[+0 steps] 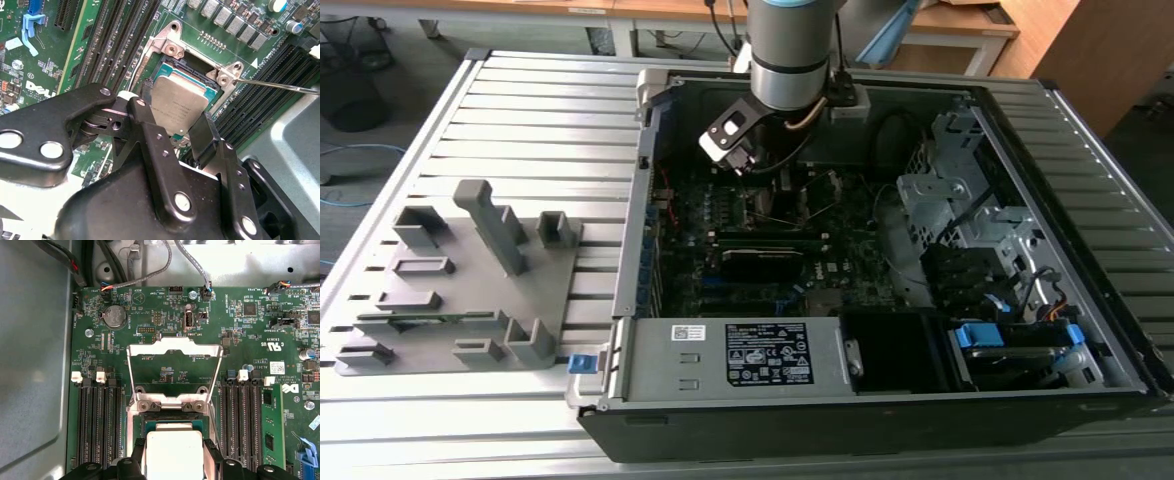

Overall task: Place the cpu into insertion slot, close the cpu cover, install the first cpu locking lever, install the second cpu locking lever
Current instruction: 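Place the cpu into insertion slot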

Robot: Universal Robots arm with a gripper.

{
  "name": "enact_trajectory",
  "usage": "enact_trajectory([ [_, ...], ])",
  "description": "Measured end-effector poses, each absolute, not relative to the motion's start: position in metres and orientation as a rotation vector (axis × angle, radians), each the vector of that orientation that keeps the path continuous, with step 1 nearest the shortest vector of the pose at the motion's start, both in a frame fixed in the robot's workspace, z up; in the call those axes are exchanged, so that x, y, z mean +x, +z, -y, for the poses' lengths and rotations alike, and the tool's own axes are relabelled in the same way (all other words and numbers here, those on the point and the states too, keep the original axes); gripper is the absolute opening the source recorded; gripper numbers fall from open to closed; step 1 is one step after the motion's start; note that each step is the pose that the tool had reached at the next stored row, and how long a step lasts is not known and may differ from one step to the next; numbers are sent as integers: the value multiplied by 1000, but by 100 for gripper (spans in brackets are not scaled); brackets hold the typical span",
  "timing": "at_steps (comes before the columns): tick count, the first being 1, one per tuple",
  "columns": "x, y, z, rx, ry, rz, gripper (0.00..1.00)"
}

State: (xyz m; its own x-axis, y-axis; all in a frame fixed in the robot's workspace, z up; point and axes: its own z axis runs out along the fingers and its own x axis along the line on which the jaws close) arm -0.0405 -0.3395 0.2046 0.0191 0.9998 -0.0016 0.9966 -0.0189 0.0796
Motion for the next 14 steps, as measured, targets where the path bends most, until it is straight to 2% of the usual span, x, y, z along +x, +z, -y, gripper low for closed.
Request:
enact_trajectory([
  [14,-40,204,340,2200,84,-2159,54],
])
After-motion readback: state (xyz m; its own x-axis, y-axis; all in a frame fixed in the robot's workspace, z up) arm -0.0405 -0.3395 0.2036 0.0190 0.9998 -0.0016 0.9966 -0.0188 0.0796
